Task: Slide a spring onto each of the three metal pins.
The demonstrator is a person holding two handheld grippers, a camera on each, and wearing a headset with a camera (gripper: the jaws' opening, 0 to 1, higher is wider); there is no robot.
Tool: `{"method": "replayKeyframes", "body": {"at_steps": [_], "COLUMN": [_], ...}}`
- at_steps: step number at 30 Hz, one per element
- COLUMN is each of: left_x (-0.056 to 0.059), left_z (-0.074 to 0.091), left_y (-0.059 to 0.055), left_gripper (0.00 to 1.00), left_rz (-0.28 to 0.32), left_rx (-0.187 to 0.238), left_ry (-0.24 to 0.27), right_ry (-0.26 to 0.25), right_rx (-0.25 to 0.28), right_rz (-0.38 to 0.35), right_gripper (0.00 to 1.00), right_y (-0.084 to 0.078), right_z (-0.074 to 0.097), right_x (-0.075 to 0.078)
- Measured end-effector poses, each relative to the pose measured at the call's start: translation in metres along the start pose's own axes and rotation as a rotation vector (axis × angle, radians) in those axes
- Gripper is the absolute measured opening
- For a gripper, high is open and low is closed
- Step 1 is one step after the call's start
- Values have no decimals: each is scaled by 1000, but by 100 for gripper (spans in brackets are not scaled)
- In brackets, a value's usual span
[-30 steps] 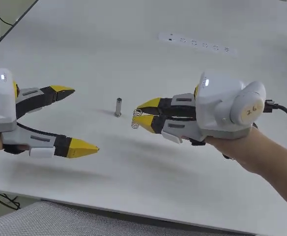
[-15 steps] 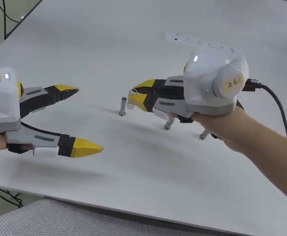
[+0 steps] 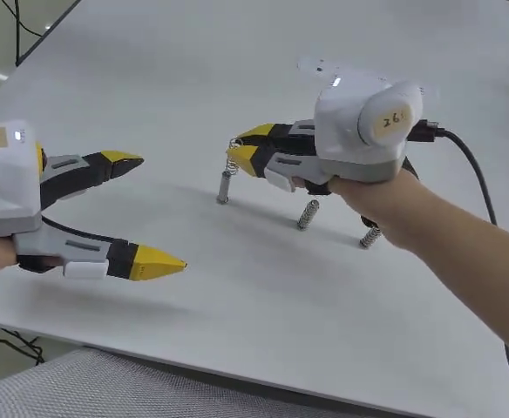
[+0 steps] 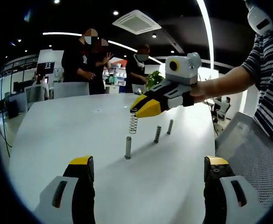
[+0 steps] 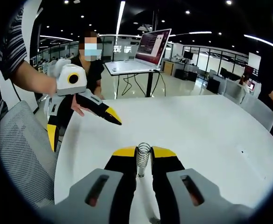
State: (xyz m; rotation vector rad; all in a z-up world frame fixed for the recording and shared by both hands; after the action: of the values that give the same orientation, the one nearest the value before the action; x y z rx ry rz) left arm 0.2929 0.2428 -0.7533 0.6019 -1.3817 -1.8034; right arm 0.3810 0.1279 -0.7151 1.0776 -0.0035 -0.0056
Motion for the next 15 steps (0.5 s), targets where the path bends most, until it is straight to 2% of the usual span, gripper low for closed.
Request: {"method": "replayKeyframes", "body": {"at_steps": [15], "left_x": [-2], "left_z": [-1], "left_y": [-1], "left_gripper": [97], "left_rz": [7], "left_rx": [-7], "left_ry": [6], "right_ry": [-3], "right_rx": [-12], "right_rz": [-31], "right_gripper": [13], "right_y": [-8], "right_z": [-8], "right_x": [6]}}
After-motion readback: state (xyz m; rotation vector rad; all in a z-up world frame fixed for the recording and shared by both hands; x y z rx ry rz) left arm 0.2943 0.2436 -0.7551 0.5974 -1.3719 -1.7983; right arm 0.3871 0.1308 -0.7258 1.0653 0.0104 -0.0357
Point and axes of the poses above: the centre of the closed fingertips' face, and the gripper's own axes: z roughly backward along the fingers, x roughly to its right, y roughly out of its top, the point moved 5 cm from there along z, roughly backward along the fingers, and after that the axes turned 15 degrees about y, right-handed, at the moved point
